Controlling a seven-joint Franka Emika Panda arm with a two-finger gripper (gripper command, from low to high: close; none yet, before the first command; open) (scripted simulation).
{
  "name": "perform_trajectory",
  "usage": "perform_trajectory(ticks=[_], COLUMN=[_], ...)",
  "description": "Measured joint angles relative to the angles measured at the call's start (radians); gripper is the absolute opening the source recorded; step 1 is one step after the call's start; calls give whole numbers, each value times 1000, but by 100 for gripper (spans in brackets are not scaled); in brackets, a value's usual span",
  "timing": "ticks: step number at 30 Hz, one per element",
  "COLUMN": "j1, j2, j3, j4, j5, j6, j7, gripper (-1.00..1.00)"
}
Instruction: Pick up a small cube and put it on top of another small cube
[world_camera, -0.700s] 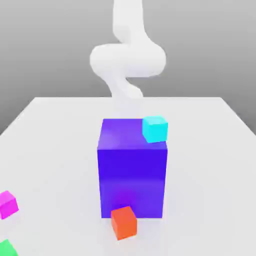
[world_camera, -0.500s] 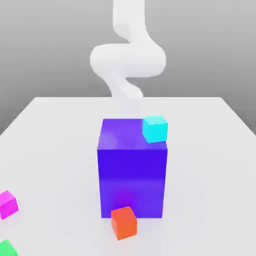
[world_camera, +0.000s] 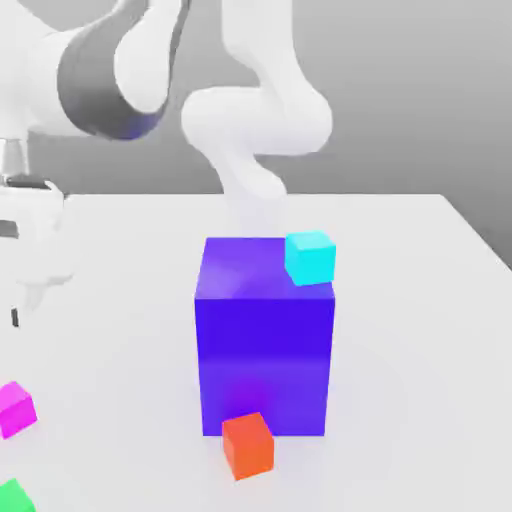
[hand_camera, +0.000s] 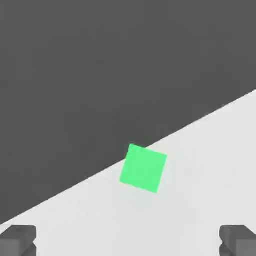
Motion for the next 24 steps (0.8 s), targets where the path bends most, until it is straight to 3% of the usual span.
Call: perform_trajectory(ticks=[6,11,12,19,24], j1=[-92,-197,-210,-209,-123], j2=[218,399,419,416,267], j3=[-32,75,91,89,-15], j4=[-24,12,17,16,-15], j5=[57,178,192,188,67], j6=[78,198,213,210,95], j7=[-54,-147,-157,-154,-60], gripper=[0,0,-100,-100,-100])
